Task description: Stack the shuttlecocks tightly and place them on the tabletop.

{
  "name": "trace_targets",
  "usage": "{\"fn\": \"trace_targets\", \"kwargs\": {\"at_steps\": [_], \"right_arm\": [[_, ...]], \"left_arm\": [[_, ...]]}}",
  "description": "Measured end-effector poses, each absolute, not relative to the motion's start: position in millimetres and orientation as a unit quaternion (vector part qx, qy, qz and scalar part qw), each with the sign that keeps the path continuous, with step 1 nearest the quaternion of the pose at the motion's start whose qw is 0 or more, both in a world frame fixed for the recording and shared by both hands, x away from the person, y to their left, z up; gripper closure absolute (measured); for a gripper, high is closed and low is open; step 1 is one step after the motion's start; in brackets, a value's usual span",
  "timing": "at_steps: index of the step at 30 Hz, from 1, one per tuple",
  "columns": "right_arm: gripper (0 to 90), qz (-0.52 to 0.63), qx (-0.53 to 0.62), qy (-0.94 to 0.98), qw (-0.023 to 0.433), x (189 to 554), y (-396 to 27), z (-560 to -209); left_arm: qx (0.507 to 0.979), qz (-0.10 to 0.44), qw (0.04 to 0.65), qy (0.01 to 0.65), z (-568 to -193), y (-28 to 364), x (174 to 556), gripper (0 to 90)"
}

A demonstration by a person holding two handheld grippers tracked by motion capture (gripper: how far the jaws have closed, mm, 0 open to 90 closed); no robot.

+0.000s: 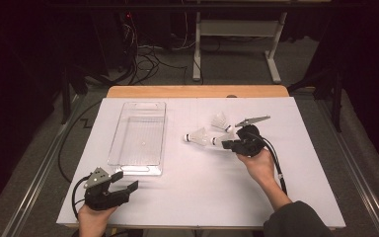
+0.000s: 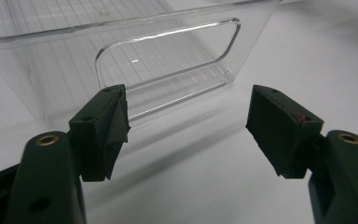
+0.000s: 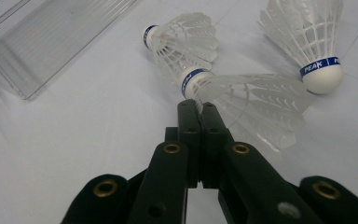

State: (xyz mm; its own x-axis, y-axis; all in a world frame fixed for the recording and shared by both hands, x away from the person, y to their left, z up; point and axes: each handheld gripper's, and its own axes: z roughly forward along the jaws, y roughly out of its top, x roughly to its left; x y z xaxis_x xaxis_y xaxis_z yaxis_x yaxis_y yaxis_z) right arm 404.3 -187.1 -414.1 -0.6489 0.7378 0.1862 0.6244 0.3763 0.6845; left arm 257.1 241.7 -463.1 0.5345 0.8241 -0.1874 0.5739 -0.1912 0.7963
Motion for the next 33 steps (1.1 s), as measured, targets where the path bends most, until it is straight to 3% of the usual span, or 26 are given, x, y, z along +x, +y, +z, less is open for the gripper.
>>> {"fn": "trace_targets", "kwargs": {"at_steps": [33], "right_arm": [[90.0,0.379,0.405,0.830,0.063,420.7,-169.7,-415.0]], "left_arm": [[0.760,0.142,0.436,0.461,-463.3,241.9,257.9,30.4]]}}
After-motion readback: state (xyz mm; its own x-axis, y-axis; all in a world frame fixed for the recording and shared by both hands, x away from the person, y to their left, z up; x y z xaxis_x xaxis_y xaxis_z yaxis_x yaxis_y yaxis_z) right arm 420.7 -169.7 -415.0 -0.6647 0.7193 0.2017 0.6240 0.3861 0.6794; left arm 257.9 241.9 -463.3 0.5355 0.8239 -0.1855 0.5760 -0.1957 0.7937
